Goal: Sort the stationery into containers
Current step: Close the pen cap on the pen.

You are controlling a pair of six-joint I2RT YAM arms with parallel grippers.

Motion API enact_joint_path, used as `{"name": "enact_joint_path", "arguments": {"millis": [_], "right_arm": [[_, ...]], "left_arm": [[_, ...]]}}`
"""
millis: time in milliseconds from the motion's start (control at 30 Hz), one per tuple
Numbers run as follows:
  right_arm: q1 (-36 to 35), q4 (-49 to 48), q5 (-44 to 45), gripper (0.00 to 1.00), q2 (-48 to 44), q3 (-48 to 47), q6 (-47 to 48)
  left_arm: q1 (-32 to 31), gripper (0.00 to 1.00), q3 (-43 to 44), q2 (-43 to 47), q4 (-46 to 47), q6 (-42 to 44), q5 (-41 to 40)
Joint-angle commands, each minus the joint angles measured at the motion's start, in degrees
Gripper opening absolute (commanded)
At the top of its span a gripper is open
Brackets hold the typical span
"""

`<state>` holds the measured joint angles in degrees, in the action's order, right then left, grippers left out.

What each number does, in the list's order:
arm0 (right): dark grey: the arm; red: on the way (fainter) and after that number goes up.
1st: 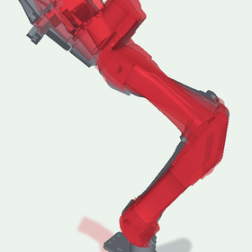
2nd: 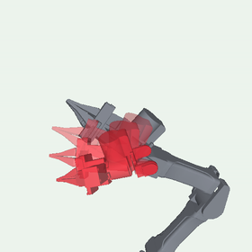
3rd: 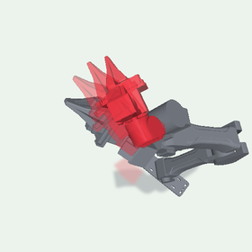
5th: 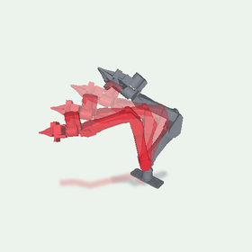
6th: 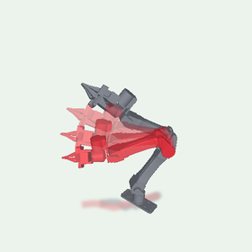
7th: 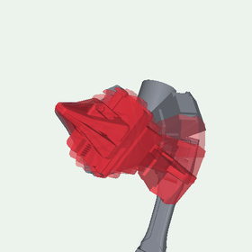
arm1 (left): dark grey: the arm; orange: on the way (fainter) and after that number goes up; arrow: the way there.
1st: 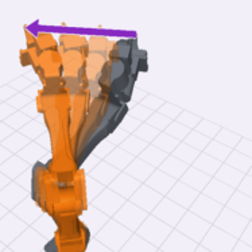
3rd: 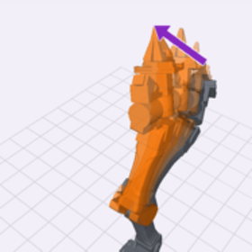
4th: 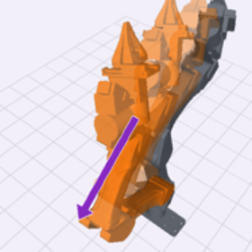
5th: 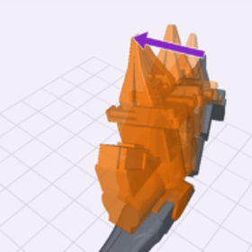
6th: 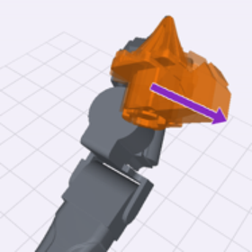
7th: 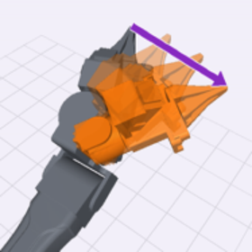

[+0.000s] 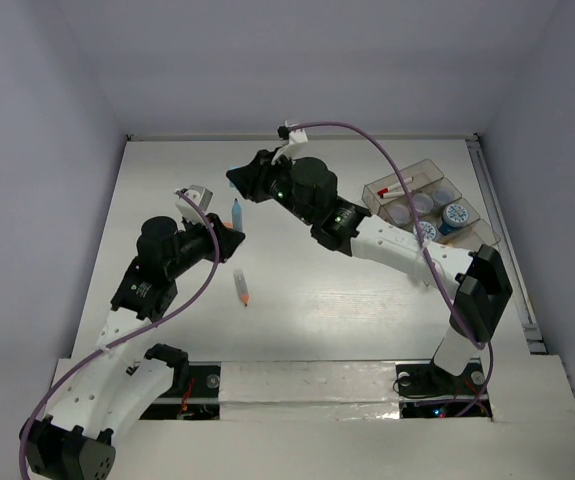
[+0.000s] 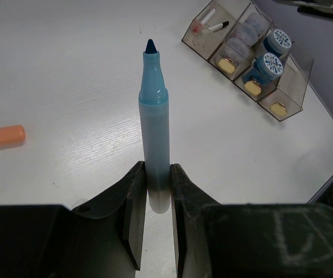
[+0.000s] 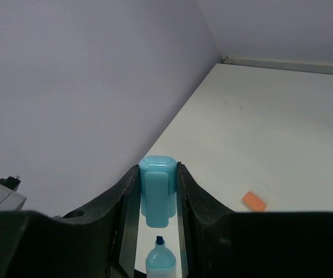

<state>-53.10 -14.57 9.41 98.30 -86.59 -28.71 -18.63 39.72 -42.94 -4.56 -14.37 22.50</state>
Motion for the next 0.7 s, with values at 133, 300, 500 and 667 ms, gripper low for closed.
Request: {"name": "enact_joint_path", "arguments": {"millis": [133, 300, 500, 667], "right_arm": [[-1.83, -2.13, 0.08, 0.00, -0.30, -2.27, 0.76], [-2.35, -1.17, 1.05, 0.00, -0.13, -2.01, 1.29], [-2.36, -0.73, 2.54, 0.00, -0.57, -1.04, 2.17], [-2.88, -0.55, 2.54, 0.00, -0.57, -0.69, 2.17]], "left_arm": [[-0.18, 0.00, 1.14, 0.40, 1.39, 0.75, -0.18], [-0.18, 0.00, 1.14, 0.49, 1.39, 0.66, -0.62], [-0.18, 0.00, 1.23, 0.40, 1.31, 0.75, -1.06], [-0.18, 0.00, 1.23, 0.31, 1.31, 0.75, -1.14]]}}
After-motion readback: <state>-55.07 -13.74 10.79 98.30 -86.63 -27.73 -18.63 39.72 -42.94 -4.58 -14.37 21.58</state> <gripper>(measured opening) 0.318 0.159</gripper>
